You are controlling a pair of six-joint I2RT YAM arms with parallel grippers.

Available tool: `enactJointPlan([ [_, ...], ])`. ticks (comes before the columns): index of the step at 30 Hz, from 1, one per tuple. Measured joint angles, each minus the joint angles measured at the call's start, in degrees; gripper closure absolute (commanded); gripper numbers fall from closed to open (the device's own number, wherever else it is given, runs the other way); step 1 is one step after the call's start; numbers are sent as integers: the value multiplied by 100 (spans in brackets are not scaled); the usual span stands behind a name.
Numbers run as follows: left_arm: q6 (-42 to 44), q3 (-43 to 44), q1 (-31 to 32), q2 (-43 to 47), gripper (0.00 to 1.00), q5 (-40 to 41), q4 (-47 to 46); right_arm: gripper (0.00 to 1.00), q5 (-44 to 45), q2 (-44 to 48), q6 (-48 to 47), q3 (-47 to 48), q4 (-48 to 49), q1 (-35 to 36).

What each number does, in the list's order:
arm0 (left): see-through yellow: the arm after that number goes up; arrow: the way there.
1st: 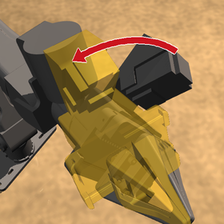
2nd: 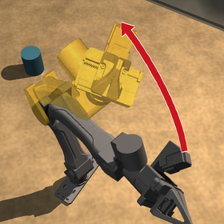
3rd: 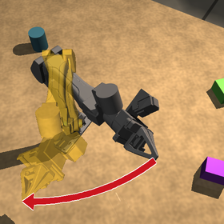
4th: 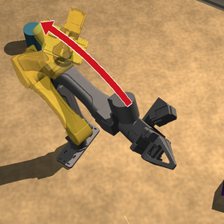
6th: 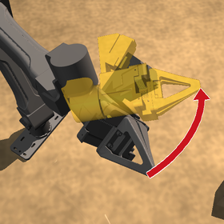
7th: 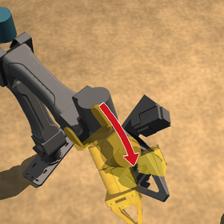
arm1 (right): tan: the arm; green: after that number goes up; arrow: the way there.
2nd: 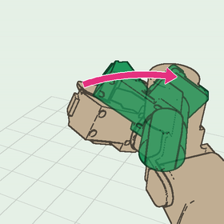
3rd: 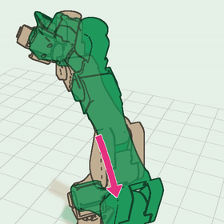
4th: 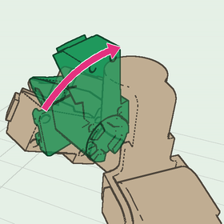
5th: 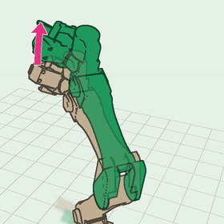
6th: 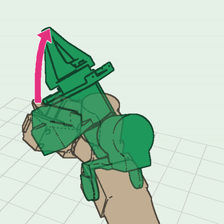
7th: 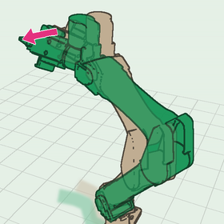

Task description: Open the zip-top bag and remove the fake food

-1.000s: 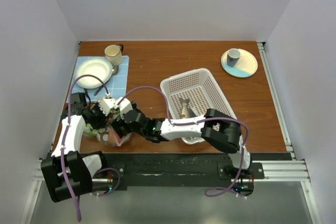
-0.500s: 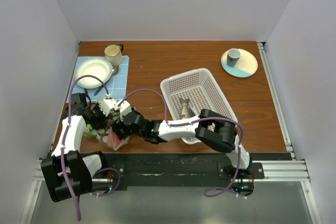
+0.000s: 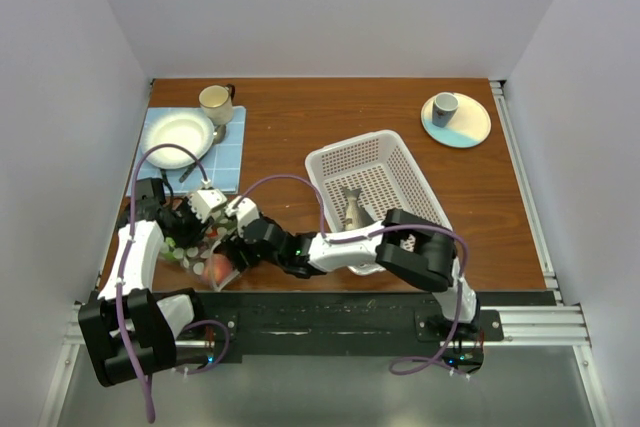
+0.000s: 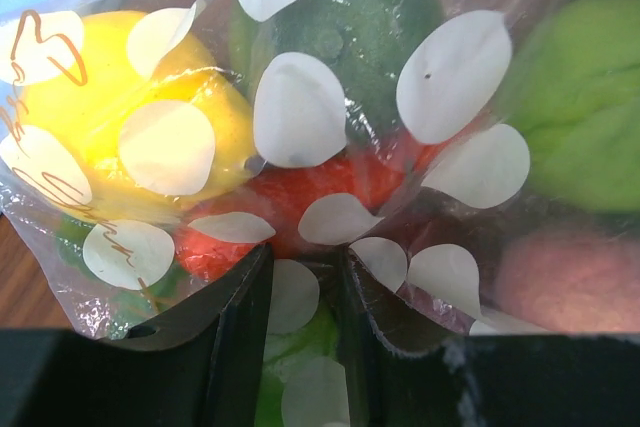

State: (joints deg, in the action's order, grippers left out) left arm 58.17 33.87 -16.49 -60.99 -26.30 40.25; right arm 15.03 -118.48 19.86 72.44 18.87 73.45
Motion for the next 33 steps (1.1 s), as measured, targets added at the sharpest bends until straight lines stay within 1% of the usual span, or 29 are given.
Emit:
enactJointPlan([
  [5, 0, 0, 0, 2, 63, -2, 0, 40, -66, 1099, -74, -745, -544, 7],
  [9, -2, 0, 0, 0, 63, -4, -4, 40, -42, 2406, -103, -1174, -872, 11],
  [12, -2, 0, 0, -4, 63, -4, -9, 39, 269, 3451, -109, -1574, -988, 0],
  [15, -2, 0, 0, -7, 63, -4, -11, 39, 590, 3891, -118, -1766, -1182, -118],
  [18, -2, 0, 0, -7, 63, -7, -9, 40, 1167, 4207, -101, -2039, -1598, -560],
  [22, -2, 0, 0, 9, 63, -7, -4, 42, 1814, 4153, -31, -2288, -2142, -1281],
  [25, -2, 0, 0, 17, 63, -4, -4, 43, 2175, 4118, 2, -2417, -2398, -1471],
  [26, -2, 0, 0, 20, 63, -4, -2, 41, 2212, 4116, 2, -2422, -2428, -1475],
  [27, -2, -2, 0, 22, 63, -7, -2, 35, 2267, 4105, 7, -2420, -2426, -1478],
  [28, -2, 0, 0, 26, 63, -7, 0, 9, 2304, 4087, 9, -2417, -2411, -1491],
  [29, -2, 0, 0, 26, 63, -7, 2, 1, 2310, 4054, 11, -2415, -2411, -1497],
  [33, -2, 0, 0, 28, 63, -7, 11, 1, 2389, 3694, 111, -2229, -2509, -1515],
])
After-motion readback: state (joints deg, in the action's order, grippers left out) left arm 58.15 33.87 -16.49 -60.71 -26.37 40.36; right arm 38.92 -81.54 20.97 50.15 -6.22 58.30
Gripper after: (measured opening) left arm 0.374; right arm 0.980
